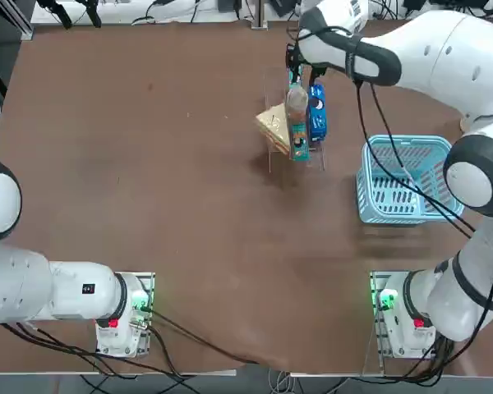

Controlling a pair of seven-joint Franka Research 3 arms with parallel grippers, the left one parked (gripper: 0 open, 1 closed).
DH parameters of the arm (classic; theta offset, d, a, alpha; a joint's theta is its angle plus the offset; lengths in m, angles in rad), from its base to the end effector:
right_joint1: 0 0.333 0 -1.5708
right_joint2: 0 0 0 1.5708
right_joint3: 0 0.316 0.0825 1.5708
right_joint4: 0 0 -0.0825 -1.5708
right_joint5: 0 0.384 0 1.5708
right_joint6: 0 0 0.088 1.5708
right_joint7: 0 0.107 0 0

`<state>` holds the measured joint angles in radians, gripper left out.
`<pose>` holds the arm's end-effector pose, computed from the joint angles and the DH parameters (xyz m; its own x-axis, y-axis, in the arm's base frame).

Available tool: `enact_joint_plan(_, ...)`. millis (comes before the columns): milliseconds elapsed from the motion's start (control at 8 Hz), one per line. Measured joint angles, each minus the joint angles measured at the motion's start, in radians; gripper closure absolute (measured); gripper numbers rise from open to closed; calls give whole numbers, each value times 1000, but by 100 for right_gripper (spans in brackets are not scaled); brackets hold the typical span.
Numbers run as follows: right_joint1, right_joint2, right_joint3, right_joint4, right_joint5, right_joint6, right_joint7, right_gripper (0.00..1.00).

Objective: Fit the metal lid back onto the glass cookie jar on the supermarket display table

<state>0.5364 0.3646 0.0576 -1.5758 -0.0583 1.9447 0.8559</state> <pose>0.5567 0.3658 0.4308 0.9699 -0.2418 0.0286 -0.2424 -0.9700 0.0186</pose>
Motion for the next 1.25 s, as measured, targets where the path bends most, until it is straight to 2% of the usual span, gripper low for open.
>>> enact_joint_plan(250,-54,-58,-5,4,0,-97,-92,30)
enact_joint_plan(750,-249,-205,-11,9,0,-279,-381,20)
enact_joint_plan(875,-297,-233,-13,17,-2,-321,-457,2)
enact_joint_plan(1250,-452,-273,-19,97,-4,-466,-725,0)
